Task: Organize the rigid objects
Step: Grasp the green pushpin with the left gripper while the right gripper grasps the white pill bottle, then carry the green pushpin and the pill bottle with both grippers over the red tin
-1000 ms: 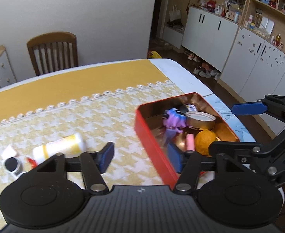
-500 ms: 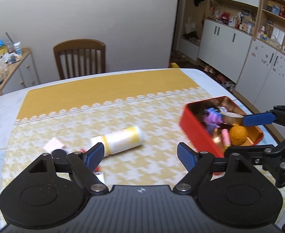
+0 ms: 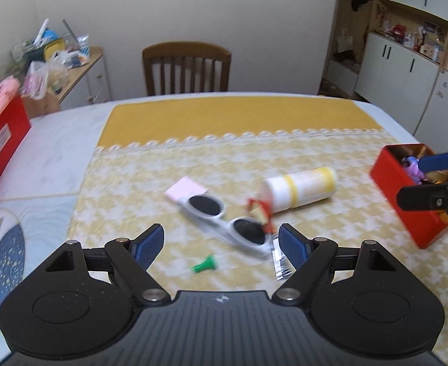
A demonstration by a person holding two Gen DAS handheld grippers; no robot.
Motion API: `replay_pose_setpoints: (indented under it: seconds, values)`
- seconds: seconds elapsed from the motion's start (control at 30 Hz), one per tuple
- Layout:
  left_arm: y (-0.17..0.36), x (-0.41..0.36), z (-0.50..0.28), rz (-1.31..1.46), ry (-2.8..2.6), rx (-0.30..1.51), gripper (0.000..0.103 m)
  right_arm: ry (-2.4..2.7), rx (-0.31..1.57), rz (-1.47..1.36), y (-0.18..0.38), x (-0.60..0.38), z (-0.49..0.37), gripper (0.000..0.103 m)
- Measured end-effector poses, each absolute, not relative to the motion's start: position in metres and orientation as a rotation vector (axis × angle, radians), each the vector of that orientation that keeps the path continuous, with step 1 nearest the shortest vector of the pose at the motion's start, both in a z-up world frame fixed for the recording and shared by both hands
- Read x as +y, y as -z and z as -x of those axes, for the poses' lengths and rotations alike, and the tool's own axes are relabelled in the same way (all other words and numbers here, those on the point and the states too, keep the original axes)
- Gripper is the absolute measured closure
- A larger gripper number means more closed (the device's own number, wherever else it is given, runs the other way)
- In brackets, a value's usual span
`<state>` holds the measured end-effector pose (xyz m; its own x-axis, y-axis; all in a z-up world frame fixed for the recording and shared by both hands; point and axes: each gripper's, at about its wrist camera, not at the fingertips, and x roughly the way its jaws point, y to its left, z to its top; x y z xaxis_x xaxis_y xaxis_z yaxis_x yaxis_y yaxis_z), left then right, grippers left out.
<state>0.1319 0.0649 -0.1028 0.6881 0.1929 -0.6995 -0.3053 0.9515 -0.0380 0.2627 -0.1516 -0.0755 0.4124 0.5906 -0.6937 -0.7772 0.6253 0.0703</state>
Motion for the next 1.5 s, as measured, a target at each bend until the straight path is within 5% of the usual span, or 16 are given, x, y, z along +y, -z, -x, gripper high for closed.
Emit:
replay_pose_setpoints:
  seconds: [0.4,0.87,1.2,1.33,1.5]
  values:
    - [0.146,0.091,-0.128,0.146,-0.291,0.833,0.021,-0.975,0.755,0.612,0.106,-0.087,-0.3,0.001]
    - [0.174,0.086,-0.148,0.109,-0.258,0.853,0.021,-1.188,0.75,0.97,0.135,-0.038,-0.324,0.016]
    - [0.178,0.08,-0.152,0.075,-0.213,0.835,0.058,-1.284,0.774,1.041,0.15,-0.025,-0.33,0.028]
    - [0.178,0.075,-0.15,0.053,-0.193,0.824,0.07,-1.293,0.796,1.033,0.152,-0.025,-0.331,0.047]
    - [0.177,0.076,-0.15,0.057,-0.185,0.823,0.08,-1.281,0.795,1.02,0.156,-0.031,-0.323,0.055]
